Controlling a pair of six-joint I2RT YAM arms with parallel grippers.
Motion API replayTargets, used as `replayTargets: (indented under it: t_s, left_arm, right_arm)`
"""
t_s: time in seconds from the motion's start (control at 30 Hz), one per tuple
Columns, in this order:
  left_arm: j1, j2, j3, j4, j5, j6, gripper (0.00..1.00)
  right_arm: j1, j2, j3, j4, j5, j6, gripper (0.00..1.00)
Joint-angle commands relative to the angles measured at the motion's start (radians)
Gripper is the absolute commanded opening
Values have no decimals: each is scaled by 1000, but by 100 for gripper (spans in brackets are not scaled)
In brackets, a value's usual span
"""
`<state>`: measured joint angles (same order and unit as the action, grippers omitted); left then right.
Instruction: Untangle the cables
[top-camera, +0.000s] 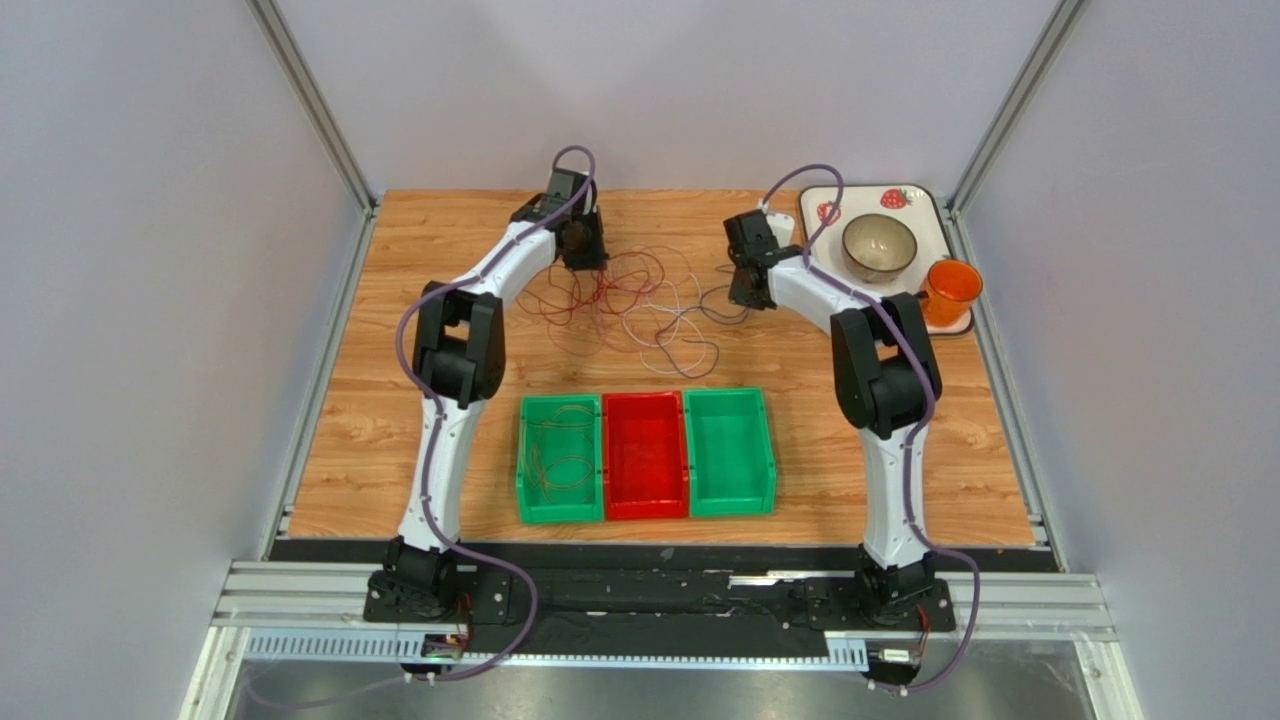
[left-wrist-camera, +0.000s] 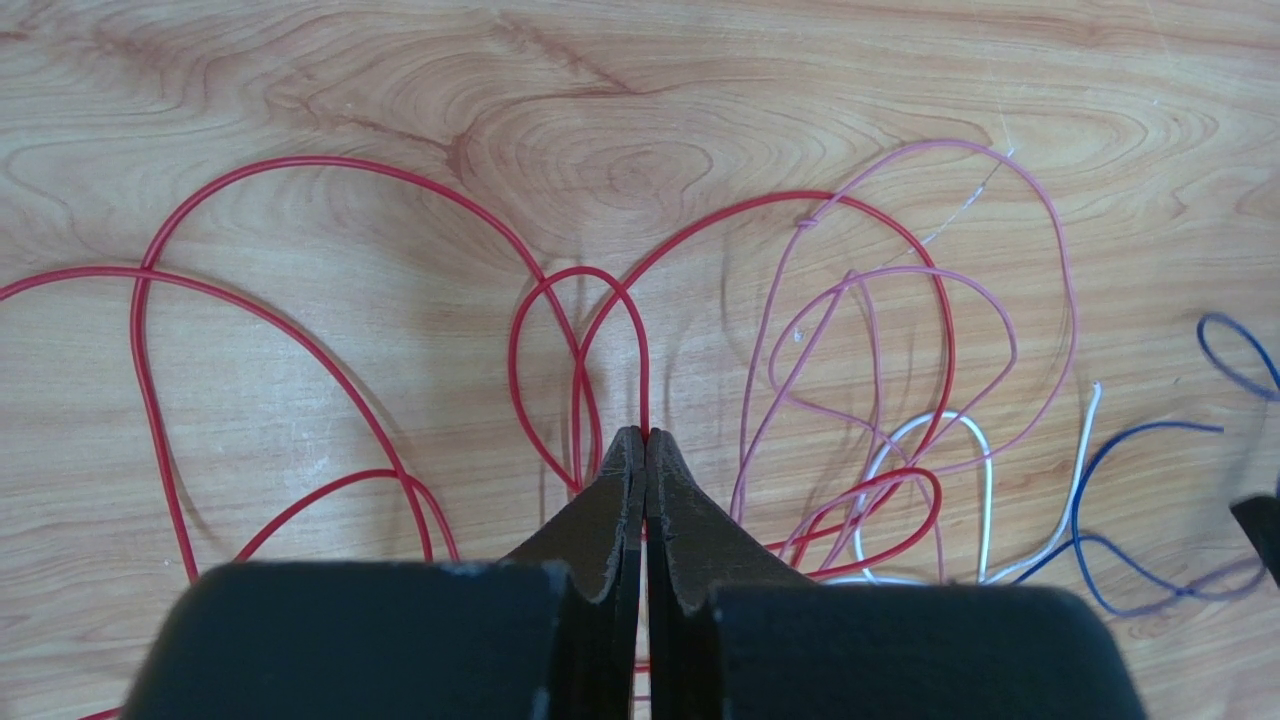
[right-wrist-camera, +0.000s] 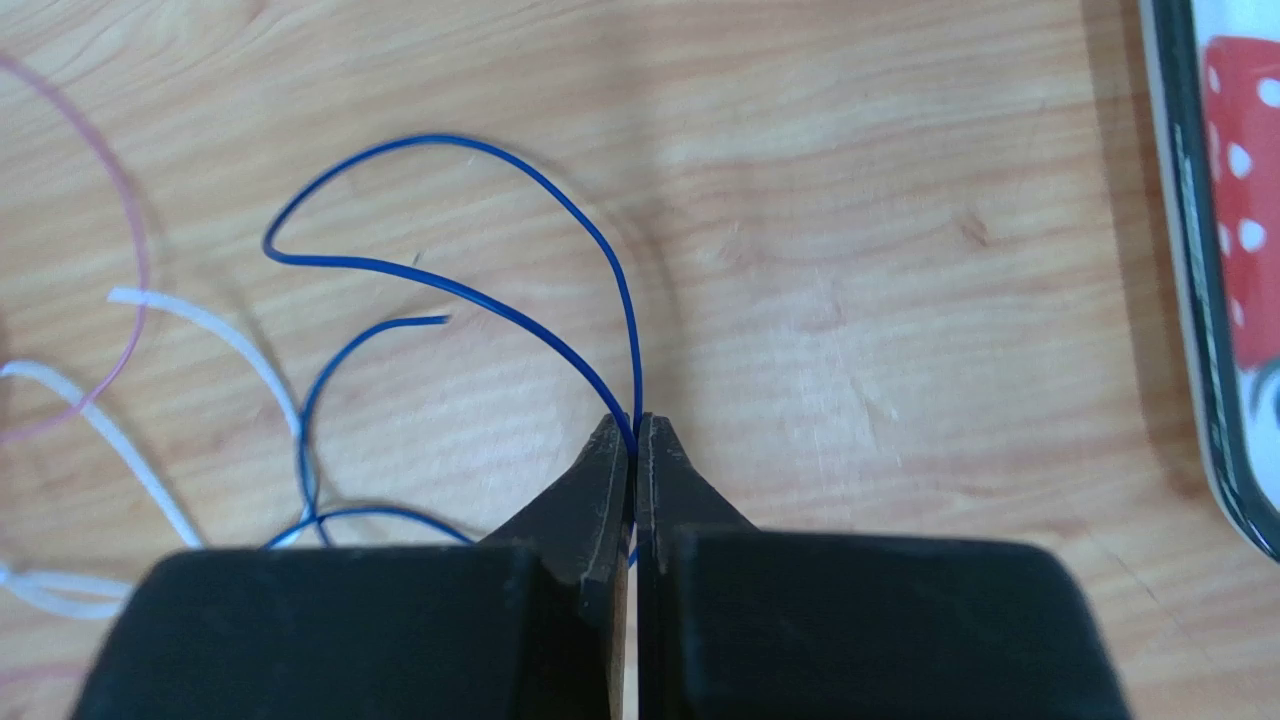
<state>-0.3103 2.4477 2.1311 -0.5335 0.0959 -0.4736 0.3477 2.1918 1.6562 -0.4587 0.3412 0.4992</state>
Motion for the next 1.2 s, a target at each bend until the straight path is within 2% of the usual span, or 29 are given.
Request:
replayTargets:
  t_s: [0.0,0.3,0.53,0.77,0.87,0.97,1.07,1.17]
  left_arm:
    - [8,-32,55,0,8,-3,0]
    - [8,-41,41,1,13,-7,0]
    - [8,-44,30,1,10,-7,0]
    - [8,-38,30,-5,4,-5,0]
    - [8,-35,35,-10,-8,-5,0]
    - [8,-33,36,-14,-9,-5,0]
    - [8,-32,36,-17,-10,-3,0]
    - [8,-32,36,-25,-19,-3,0]
  right_arm:
    - [22,-185,13,25,-14,-37,0]
    - [24,-336,74,-89,-73,-74,0]
    - [22,-470,100,-81,-97,-56,0]
    - [19,-627,266,-68,-48,2,0]
    - [22,-711,281,21,-85,47,0]
    - [27,-794,223,199,-194,52,0]
    - [33,-887,75,516,-252,76,0]
    - [40,-975,-33,653,-223,76,0]
